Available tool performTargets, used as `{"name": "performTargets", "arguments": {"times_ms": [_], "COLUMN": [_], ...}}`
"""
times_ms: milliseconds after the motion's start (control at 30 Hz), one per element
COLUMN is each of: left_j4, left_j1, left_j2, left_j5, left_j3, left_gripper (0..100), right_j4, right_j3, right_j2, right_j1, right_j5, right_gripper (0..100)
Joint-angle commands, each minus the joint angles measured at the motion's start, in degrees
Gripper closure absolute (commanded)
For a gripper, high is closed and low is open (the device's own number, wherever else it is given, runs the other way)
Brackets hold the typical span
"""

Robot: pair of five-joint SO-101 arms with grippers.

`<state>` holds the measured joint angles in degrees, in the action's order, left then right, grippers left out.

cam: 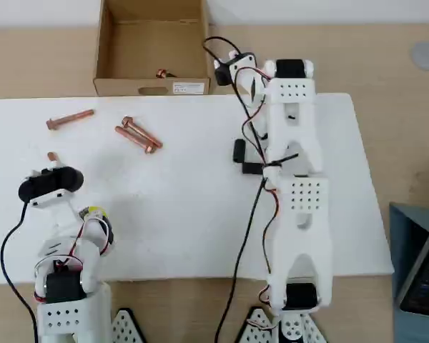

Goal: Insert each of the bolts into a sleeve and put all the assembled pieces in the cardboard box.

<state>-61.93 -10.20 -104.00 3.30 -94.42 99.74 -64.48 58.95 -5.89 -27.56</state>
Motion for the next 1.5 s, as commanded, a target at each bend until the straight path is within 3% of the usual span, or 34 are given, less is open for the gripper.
{"name": "performTargets", "arguments": {"times_ms": [0,300,467,833,1067,1267,1467], "left_j4": [0.35,0.35,0.35,0.35,0.35,0.26,0.26], "left_j1": [-0.79,-0.79,-0.79,-0.79,-0.35,-0.35,-0.35], "left_j2": [-0.48,-0.48,-0.48,-0.48,-0.48,-0.48,-0.48], "left_j5": [0.35,0.35,0.35,0.35,0.09,0.09,0.09], "left_j3": [0.44,0.44,0.44,0.44,0.44,0.44,0.44], "left_gripper": [100,100,100,100,100,100,100], "right_j4": [-0.79,-0.79,-0.53,2.73,2.73,2.73,2.73], "right_j3": [-4.18,-7.52,-7.52,-17.45,-16.92,-4.35,11.65], "right_j2": [1.01,6.02,7.25,6.46,-5.76,-21.14,-38.90], "right_j1": [-0.22,-0.31,-1.89,-4.09,-4.00,-2.95,-0.66], "right_j5": [-0.44,-0.44,-0.44,2.46,3.96,4.13,10.64], "right_gripper": [82.5,83.4,98.7,98.8,98.8,98.8,98.8]}}
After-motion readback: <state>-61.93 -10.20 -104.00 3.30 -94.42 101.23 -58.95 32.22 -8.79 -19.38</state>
